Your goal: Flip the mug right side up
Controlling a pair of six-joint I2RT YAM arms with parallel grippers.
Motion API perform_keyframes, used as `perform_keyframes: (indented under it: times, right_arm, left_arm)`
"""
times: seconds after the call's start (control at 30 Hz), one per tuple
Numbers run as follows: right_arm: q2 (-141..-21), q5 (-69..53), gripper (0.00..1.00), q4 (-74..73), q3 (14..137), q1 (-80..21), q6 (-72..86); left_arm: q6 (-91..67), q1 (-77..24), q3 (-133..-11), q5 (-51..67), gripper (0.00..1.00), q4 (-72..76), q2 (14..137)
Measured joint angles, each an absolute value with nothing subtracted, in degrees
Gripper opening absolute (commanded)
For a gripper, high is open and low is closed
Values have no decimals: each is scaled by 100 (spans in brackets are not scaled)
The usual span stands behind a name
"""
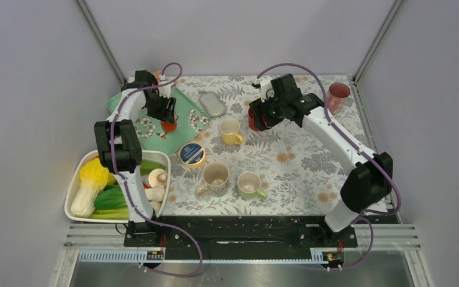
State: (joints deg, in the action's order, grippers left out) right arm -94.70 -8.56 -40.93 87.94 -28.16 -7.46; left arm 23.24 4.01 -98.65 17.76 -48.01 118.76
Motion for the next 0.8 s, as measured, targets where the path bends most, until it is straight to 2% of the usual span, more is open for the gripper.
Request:
perform_keyframes:
  times: [0.17,0.23,0.3,0.53,0.8]
  right_arm:
    - [-9070,-1555,70,-3671,8586,-2816,-499]
    - [-8873,-1876,80,-3319,8315,-2816,-231]
    - [-8659,-2187,84,-2862,7953,-2823,110]
    - [-8407,-3472,84,-99,6831,-3092,2084]
    - [-8849,-3701,81,3186,6556,-3216,4617]
  left_arm:
    - [2307,384,-10245,2663,0,-5162,11430]
    - [2237,355,-10370,3009,0,-5245,11242]
    - [2137,298,-10425,3321,0,-5328,11017]
    - [1656,-261,-10586,4272,0,-5540,10274]
    - [1345,-998,-10960,4772,0,-5607,9485]
